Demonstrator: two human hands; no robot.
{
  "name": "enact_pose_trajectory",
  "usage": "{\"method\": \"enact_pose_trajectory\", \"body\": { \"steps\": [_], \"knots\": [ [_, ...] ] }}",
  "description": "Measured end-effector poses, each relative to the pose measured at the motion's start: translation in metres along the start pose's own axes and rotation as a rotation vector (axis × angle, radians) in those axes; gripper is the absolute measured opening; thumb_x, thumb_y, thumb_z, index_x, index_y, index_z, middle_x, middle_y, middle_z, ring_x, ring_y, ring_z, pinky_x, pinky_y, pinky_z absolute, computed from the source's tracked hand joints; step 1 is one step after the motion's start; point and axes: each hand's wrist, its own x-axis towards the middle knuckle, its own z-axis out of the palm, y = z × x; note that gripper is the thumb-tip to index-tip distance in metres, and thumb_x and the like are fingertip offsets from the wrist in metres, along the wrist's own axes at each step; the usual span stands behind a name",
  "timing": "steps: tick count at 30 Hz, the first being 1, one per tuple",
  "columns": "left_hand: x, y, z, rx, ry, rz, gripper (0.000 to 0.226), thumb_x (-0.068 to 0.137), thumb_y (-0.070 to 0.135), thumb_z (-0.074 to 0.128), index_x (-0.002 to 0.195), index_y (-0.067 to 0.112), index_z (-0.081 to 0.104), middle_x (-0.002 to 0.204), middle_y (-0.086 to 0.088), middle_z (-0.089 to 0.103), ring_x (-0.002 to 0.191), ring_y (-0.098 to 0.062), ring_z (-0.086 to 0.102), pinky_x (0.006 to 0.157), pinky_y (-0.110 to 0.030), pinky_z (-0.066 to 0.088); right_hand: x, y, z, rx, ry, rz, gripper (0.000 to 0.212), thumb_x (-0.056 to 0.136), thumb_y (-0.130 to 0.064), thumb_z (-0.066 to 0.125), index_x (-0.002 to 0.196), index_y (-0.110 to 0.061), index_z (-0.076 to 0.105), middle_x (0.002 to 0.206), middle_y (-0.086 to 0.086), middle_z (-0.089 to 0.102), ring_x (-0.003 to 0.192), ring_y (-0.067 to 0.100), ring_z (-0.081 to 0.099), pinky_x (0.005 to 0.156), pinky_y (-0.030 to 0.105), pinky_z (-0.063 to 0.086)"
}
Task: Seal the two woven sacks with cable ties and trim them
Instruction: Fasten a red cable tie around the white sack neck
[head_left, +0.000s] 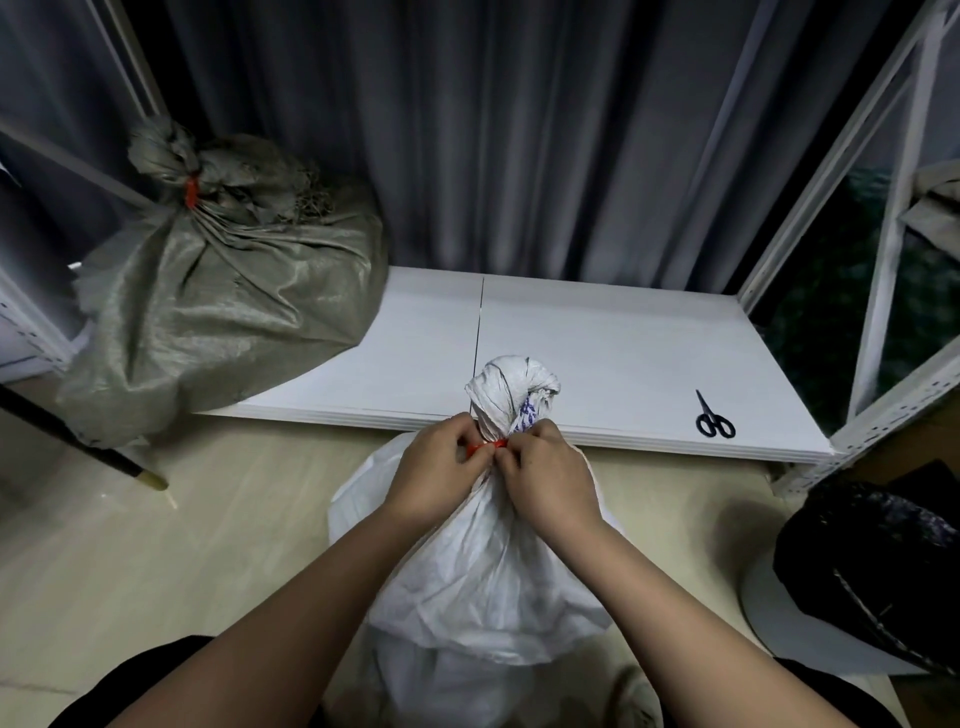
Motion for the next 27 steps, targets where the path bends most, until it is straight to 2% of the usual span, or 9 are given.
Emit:
{"method": "enact_pose_trajectory", "body": {
  "steps": [5,8,12,15,17,20,23,25,27],
  "knots": [
    [0.001,-0.007,-0.002,-0.030,-0.079,0.069,0.028,0.085,0.019,0.065,0.064,0.023,0.046,0.062,0.000,0.050,0.059,-0.011,0.040,0.058,-0.027,0.030,0.002,0.007,0.006,0.238,-0.091,0.036,0.024,0.094,-0.024,0.048,0.087,-0.009,0.066,0.110,0.006,0.050,0.101,0.022,0.054,0.067,0.023,0.025],
    [0.002,-0.015,-0.002,-0.122,-0.055,0.038,0.026,0.083,0.023,0.068,0.064,0.021,0.050,0.057,0.002,0.049,0.056,-0.007,0.038,0.056,-0.025,0.030,0.001,0.010,0.008,0.342,-0.089,0.038,0.024,0.093,-0.023,0.051,0.085,-0.006,0.067,0.105,0.001,0.048,0.098,0.018,0.053,0.070,0.021,0.027],
    [0.004,-0.020,-0.003,-0.309,-0.068,-0.031,0.018,0.075,0.026,0.069,0.066,0.018,0.056,0.063,-0.010,0.059,0.063,-0.011,0.048,0.062,-0.028,0.037,-0.001,0.011,0.011,0.426,-0.083,0.039,0.021,0.092,-0.019,0.055,0.075,-0.012,0.064,0.101,-0.001,0.047,0.093,0.014,0.051,0.071,0.019,0.029],
    [0.004,-0.019,-0.002,-0.381,-0.029,-0.087,0.028,0.079,0.007,0.072,0.062,0.019,0.055,0.057,0.010,0.061,0.059,0.000,0.053,0.062,-0.019,0.041,0.000,0.013,0.011,0.506,-0.080,0.037,0.030,0.089,-0.013,0.057,0.060,-0.019,0.056,0.100,0.000,0.049,0.092,0.010,0.049,0.069,0.009,0.032],
    [0.004,-0.017,-0.001,-0.394,-0.024,-0.115,0.028,0.080,0.002,0.071,0.062,0.015,0.054,0.059,0.013,0.061,0.057,0.005,0.054,0.062,-0.012,0.042,0.000,0.015,0.010,0.540,-0.086,0.041,0.029,0.088,-0.011,0.059,0.060,-0.016,0.057,0.099,0.001,0.049,0.091,0.008,0.049,0.072,0.001,0.032],
    [0.005,-0.015,-0.004,-0.333,-0.041,-0.130,0.025,0.080,0.006,0.071,0.065,0.018,0.055,0.069,0.002,0.062,0.068,-0.005,0.057,0.068,-0.021,0.043,0.001,0.018,0.013,0.573,-0.124,0.047,0.025,0.088,-0.010,0.058,0.064,-0.007,0.063,0.106,0.006,0.053,0.091,-0.007,0.047,0.076,-0.001,0.030],
    [-0.001,-0.010,-0.004,0.039,0.135,-0.130,0.018,0.078,0.016,0.070,0.085,0.018,0.054,0.092,0.002,0.055,0.088,-0.011,0.051,0.081,-0.029,0.042,0.003,0.015,0.018,0.589,-0.182,0.031,0.027,0.093,-0.011,0.052,0.070,-0.005,0.065,0.116,0.003,0.053,0.105,-0.002,0.046,0.079,-0.006,0.025],
    [-0.005,-0.004,-0.005,0.148,0.237,-0.129,0.019,0.077,0.023,0.070,0.086,0.016,0.055,0.092,0.003,0.050,0.082,-0.012,0.046,0.078,-0.031,0.043,0.006,0.014,0.022,0.595,-0.157,0.014,0.030,0.095,-0.013,0.049,0.070,-0.010,0.064,0.115,0.001,0.056,0.113,0.006,0.047,0.082,0.000,0.028],
    [-0.006,0.000,-0.007,0.016,0.118,-0.196,0.017,0.081,0.024,0.064,0.071,0.011,0.059,0.074,-0.005,0.061,0.067,-0.022,0.057,0.068,-0.033,0.049,0.008,0.015,0.025,0.595,-0.114,0.016,0.033,0.095,-0.013,0.047,0.065,-0.018,0.060,0.112,0.000,0.060,0.114,0.010,0.049,0.083,0.012,0.031]
  ]
}}
